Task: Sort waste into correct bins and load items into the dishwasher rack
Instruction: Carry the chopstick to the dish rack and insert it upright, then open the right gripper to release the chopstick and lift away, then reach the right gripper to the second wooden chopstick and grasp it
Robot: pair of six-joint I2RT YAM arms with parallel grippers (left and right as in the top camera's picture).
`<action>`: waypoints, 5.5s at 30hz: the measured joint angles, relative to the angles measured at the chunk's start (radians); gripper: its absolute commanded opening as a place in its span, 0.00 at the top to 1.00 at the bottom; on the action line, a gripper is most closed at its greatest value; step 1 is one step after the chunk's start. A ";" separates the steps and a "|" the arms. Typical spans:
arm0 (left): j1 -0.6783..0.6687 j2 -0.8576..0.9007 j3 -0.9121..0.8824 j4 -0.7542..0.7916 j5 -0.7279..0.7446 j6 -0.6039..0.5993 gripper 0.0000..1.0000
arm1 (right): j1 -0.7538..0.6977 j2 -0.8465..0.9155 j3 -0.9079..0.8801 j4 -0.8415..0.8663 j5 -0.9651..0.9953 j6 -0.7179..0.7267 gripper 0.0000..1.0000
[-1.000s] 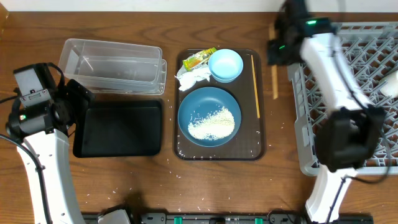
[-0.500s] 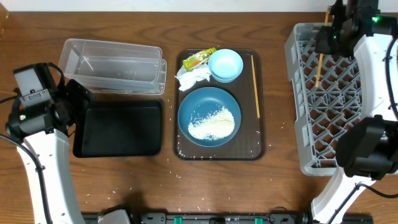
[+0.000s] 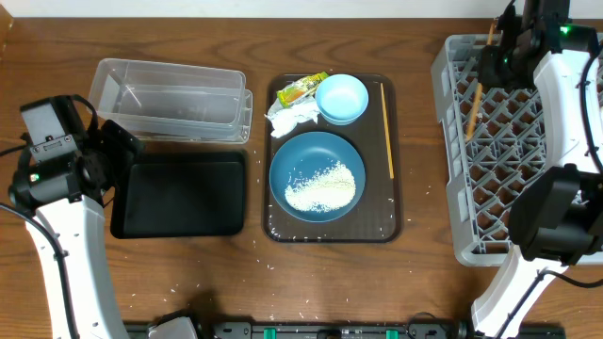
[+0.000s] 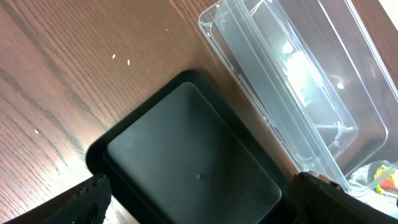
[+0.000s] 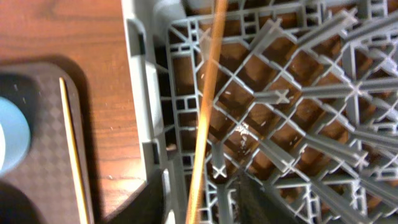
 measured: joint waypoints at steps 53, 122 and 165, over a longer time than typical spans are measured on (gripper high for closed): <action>0.000 0.000 0.000 0.000 0.000 0.000 0.05 | 0.035 0.191 -0.006 0.363 -0.028 0.110 0.78; 0.000 0.000 0.000 0.000 0.000 0.000 0.04 | 0.037 0.071 0.080 0.175 -0.048 0.027 0.23; 0.000 0.000 0.000 0.000 0.000 0.000 0.05 | 0.440 0.205 0.070 -0.023 0.208 0.269 0.61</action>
